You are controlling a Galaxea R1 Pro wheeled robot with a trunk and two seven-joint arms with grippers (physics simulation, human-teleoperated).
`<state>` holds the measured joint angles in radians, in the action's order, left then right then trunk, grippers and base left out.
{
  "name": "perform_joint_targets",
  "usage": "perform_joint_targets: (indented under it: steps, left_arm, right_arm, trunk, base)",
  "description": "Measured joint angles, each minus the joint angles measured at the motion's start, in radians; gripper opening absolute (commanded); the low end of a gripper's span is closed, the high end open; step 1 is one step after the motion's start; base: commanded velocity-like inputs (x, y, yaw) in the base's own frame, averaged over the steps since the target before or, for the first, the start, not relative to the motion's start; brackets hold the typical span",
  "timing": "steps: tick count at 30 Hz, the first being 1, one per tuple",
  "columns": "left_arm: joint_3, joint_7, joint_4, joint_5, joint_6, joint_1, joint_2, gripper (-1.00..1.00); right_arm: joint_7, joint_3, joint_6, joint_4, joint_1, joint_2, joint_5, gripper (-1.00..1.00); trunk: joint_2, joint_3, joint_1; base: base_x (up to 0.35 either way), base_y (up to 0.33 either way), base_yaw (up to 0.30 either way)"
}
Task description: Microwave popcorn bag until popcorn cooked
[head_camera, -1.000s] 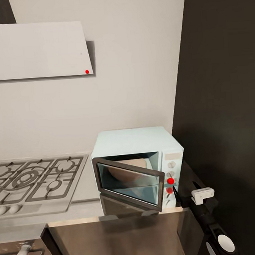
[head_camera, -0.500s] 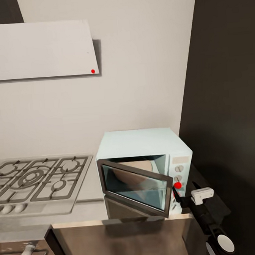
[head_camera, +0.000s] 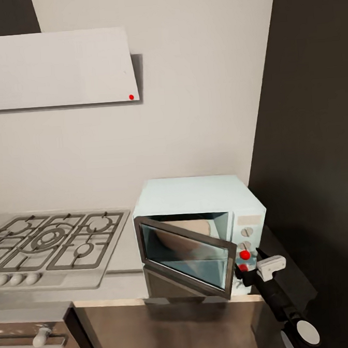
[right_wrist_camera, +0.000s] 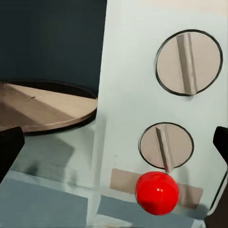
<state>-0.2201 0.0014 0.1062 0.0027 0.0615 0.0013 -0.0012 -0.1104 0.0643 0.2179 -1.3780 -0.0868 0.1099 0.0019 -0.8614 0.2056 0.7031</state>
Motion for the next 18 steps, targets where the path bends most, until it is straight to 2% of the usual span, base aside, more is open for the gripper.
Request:
perform_joint_targets:
  steps: [11, 15, 18]
  left_arm:
    - [0.000, 0.000, 0.000, 0.000, 0.000, 0.000, 0.000, 1.00]
    - [0.000, 0.000, 0.000, 0.000, 0.000, 0.000, 0.000, 1.00]
    - [0.000, 0.000, 0.000, 0.000, 0.000, 0.000, 0.000, 1.00]
  right_arm:
    - [-0.043, 0.000, 0.000, 0.000, 0.000, 0.004, 0.006, 1.00]
    - [-0.201, -0.002, -0.002, 0.000, 0.000, 0.006, 0.009, 1.00]
    - [-0.232, -0.003, -0.002, 0.000, 0.000, 0.006, 0.009, 1.00]
  trunk:
    - [0.000, 0.000, 0.000]
    - [0.000, 0.000, 0.000]
    - [0.000, 0.000, 0.000]
  base:
    - [0.000, -0.015, 0.000]
    - [0.000, 0.000, 0.000]
    - [0.000, 0.000, 0.000]
